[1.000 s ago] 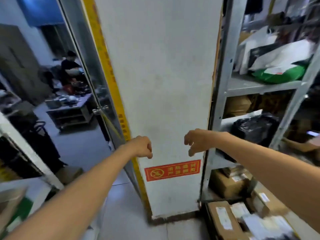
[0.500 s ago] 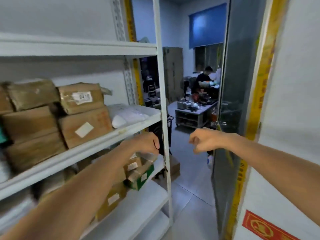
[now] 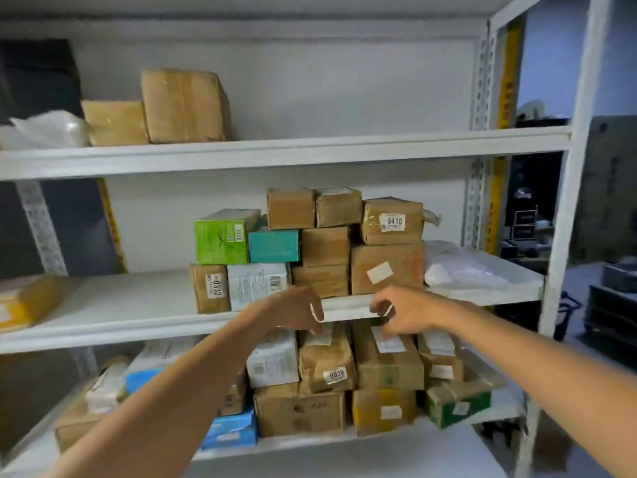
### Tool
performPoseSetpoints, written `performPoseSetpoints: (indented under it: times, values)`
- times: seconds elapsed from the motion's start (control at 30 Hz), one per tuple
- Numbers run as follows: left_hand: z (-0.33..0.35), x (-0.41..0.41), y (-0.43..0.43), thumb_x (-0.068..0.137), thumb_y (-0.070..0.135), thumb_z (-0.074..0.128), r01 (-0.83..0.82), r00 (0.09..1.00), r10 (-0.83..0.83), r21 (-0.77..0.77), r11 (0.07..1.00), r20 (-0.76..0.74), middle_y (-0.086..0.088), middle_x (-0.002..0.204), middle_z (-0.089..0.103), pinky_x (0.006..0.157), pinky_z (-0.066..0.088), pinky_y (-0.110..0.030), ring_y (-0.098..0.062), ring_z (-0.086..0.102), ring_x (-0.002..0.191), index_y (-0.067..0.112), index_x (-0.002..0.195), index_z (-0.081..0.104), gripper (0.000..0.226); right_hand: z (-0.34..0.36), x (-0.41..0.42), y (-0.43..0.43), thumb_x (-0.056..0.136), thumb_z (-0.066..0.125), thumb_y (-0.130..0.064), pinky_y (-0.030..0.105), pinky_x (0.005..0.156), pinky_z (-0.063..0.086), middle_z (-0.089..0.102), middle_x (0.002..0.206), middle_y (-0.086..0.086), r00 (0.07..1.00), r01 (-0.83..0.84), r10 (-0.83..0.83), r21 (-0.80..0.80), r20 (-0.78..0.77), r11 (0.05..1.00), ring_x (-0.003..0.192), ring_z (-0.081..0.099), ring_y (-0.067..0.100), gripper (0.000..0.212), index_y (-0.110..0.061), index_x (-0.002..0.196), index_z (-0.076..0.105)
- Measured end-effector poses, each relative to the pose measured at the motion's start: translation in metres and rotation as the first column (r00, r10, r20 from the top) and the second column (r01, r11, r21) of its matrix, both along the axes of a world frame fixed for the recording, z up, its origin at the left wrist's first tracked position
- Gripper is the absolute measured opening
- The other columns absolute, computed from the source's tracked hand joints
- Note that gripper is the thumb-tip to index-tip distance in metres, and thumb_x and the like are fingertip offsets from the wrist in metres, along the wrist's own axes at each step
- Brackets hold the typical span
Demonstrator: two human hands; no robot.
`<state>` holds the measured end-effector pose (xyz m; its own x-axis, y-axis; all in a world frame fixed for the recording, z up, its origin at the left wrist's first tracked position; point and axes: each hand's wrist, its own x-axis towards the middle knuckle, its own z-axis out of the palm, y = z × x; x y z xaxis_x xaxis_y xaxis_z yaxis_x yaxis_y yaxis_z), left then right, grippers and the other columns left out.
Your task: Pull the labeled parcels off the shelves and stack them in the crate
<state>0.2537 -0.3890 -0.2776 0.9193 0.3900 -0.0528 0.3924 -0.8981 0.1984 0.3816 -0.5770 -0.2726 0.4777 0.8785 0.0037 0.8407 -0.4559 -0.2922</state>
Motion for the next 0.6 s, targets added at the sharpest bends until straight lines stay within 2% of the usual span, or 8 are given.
performPoseSetpoints:
  times: [0.1, 0.2, 0.3, 0.33, 0.43, 0.53, 0.6]
  values:
    - [0.003, -0.035, 0.030, 0.079, 0.032, 0.077, -0.127, 0.992, 0.127, 0.003, 0.992, 0.027, 0.001, 0.109, 0.065, 0.093, 0.048, -0.031, -0.020, 0.061, 0.106, 0.025, 0.101, 0.069, 0.024, 0.005, -0.025, 0.032, 0.077, 0.077, -0.033, 0.035, 0.093, 0.051, 0.056, 0.125, -0.005, 0.996, -0.085, 0.085, 0.022, 0.001, 0.996, 0.108, 0.057, 0.013, 0.060, -0.023, 0.131, 0.053]
    - [0.009, -0.063, 0.059, 0.079, 0.029, 0.077, -0.218, 0.973, 0.220, -0.027, 0.975, 0.073, -0.002, 0.110, 0.065, 0.089, 0.046, -0.029, -0.021, 0.061, 0.103, 0.022, 0.099, 0.070, 0.023, 0.011, -0.047, 0.061, 0.075, 0.076, -0.035, 0.037, 0.093, 0.051, 0.055, 0.129, -0.006, 0.989, -0.143, 0.141, 0.054, 0.031, 0.988, 0.109, 0.057, 0.013, 0.064, -0.026, 0.133, 0.050]
    - [0.024, -0.082, 0.088, 0.077, 0.019, 0.080, -0.276, 0.948, 0.288, -0.103, 0.956, 0.138, -0.002, 0.082, 0.066, 0.071, 0.047, -0.024, -0.016, 0.060, 0.074, 0.021, 0.085, 0.069, 0.014, 0.021, -0.063, 0.086, 0.076, 0.076, -0.032, 0.036, 0.098, 0.048, 0.052, 0.136, -0.004, 0.985, -0.175, 0.173, 0.091, 0.027, 0.980, 0.117, 0.054, 0.016, 0.066, -0.024, 0.136, 0.048]
    - [0.031, -0.086, 0.099, 0.077, 0.019, 0.080, -0.286, 0.941, 0.297, -0.092, 0.954, 0.161, -0.001, 0.083, 0.066, 0.070, 0.047, -0.024, -0.015, 0.059, 0.074, 0.020, 0.088, 0.070, 0.015, 0.025, -0.066, 0.094, 0.078, 0.076, -0.029, 0.033, 0.099, 0.046, 0.051, 0.137, -0.004, 0.982, -0.189, 0.187, 0.104, 0.030, 0.977, 0.121, 0.052, 0.016, 0.064, -0.022, 0.136, 0.048]
    - [0.054, -0.096, 0.135, 0.078, 0.028, 0.078, -0.283, 0.928, 0.279, -0.021, 0.959, 0.246, 0.001, 0.104, 0.068, 0.080, 0.047, -0.025, -0.016, 0.061, 0.094, 0.022, 0.101, 0.072, 0.024, 0.037, -0.073, 0.117, 0.078, 0.076, -0.025, 0.028, 0.097, 0.044, 0.054, 0.134, -0.004, 0.980, -0.199, 0.195, 0.138, 0.048, 0.970, 0.122, 0.051, 0.014, 0.059, -0.021, 0.132, 0.052]
    - [0.076, -0.110, 0.167, 0.076, 0.027, 0.080, -0.271, 0.895, 0.264, -0.030, 0.962, 0.360, -0.001, 0.093, 0.069, 0.085, 0.050, -0.031, -0.021, 0.065, 0.092, 0.019, 0.095, 0.074, 0.021, 0.047, -0.075, 0.144, 0.075, 0.079, -0.026, 0.036, 0.100, 0.047, 0.057, 0.130, -0.001, 0.986, -0.163, 0.156, 0.193, 0.049, 0.968, 0.118, 0.053, 0.016, 0.059, -0.020, 0.128, 0.055]
    - [0.088, -0.119, 0.186, 0.075, 0.028, 0.082, -0.285, 0.855, 0.269, -0.032, 0.958, 0.444, -0.005, 0.094, 0.072, 0.084, 0.050, -0.031, -0.022, 0.066, 0.092, 0.018, 0.095, 0.074, 0.024, 0.054, -0.077, 0.163, 0.077, 0.077, -0.024, 0.037, 0.101, 0.047, 0.053, 0.134, 0.000, 0.992, -0.123, 0.119, 0.242, 0.034, 0.962, 0.119, 0.052, 0.016, 0.063, -0.018, 0.134, 0.051]
